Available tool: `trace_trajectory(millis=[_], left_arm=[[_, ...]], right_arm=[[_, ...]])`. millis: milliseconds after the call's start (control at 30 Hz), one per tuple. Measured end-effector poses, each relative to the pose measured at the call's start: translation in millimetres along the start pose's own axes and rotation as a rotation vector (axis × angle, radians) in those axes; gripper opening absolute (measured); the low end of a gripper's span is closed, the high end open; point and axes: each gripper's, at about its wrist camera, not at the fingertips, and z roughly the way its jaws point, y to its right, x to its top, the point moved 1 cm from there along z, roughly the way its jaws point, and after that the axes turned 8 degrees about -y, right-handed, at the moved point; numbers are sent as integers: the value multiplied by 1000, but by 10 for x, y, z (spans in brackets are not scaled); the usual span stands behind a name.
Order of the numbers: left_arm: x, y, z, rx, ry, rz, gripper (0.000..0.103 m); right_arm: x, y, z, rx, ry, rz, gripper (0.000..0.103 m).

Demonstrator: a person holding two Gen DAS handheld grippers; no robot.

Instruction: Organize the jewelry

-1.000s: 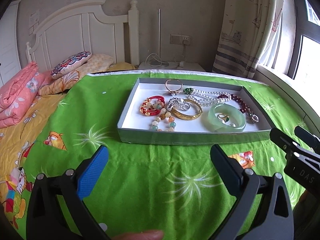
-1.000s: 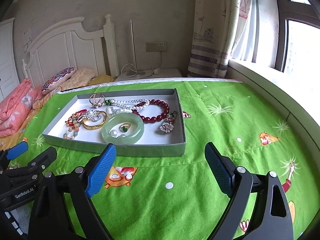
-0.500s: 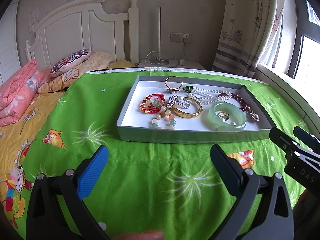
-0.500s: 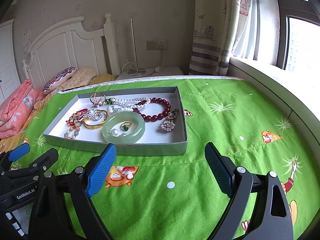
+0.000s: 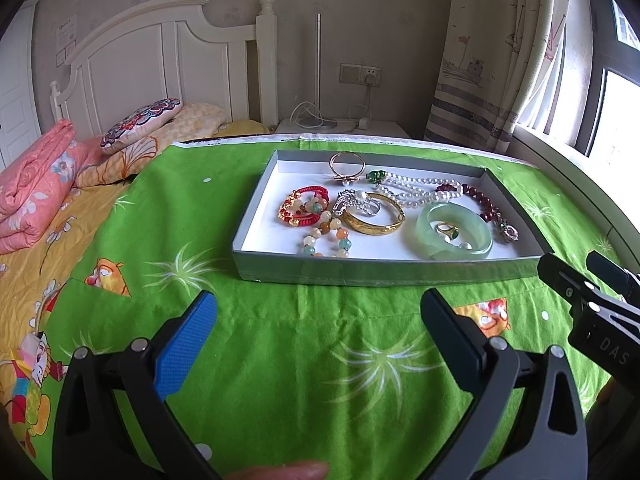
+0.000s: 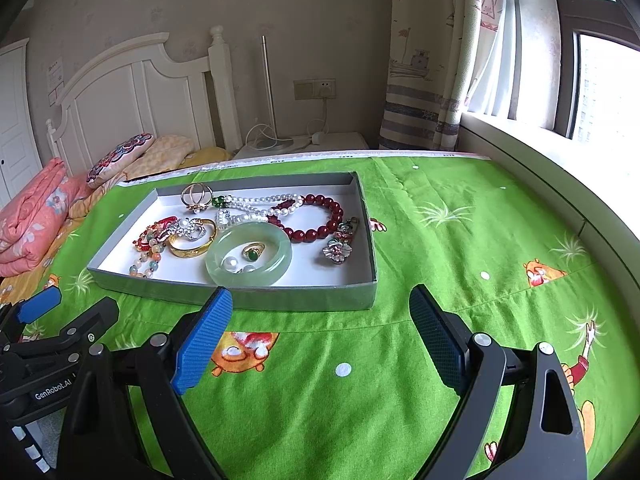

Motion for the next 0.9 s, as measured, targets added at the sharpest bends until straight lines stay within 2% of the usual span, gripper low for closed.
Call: trace_trajectory(millis=[467,733,867,900], left_arm=[[-40,18,-8,-2,2,15,101],[-27,-85,-18,-8,-2,-30,101],[-6,-71,-16,-20,-41,-8,101],[-8,-72,2,-19,-69,2,101]], right_arm=[[-3,-4,10,1,-2,-1,86],[-4,-10,11,4,-4,-1,86],[-39,-72,61,27,-61,-40,86],[-66,-134,122,23,-121,-75,86]])
